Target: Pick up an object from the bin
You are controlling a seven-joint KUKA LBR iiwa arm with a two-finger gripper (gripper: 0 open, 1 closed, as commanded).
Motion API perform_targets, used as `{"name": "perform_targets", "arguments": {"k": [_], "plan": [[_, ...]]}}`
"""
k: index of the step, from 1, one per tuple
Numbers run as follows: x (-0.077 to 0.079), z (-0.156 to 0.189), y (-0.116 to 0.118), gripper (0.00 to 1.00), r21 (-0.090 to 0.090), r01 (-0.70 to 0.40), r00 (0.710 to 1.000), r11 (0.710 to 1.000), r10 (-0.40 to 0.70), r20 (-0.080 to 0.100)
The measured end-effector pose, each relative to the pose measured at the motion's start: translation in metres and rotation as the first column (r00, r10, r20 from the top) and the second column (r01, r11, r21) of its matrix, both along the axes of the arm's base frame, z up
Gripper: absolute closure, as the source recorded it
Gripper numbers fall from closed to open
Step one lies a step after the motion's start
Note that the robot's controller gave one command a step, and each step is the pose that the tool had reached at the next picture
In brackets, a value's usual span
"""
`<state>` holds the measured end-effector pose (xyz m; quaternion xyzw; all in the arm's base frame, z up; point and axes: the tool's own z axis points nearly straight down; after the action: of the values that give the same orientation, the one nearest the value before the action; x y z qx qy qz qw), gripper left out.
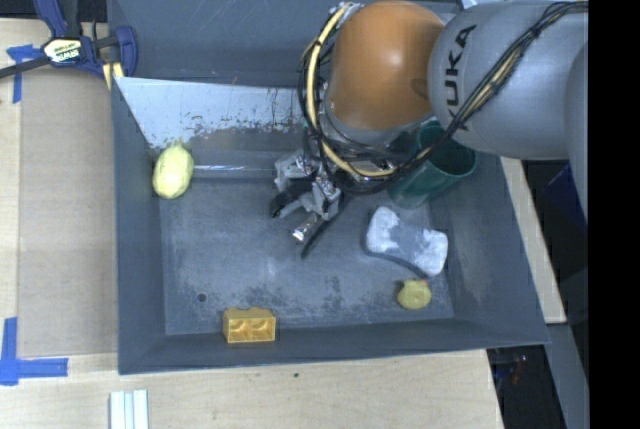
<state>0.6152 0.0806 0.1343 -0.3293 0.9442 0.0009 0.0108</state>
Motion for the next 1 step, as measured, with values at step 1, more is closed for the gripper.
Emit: {"name": "perform_targets", "arguments": {"k": [1], "plan": [[-0.0092, 0.0755, -0.0075, 1.00, 0.000, -0.013, 1.000, 1.000, 0.013, 0.001]]}}
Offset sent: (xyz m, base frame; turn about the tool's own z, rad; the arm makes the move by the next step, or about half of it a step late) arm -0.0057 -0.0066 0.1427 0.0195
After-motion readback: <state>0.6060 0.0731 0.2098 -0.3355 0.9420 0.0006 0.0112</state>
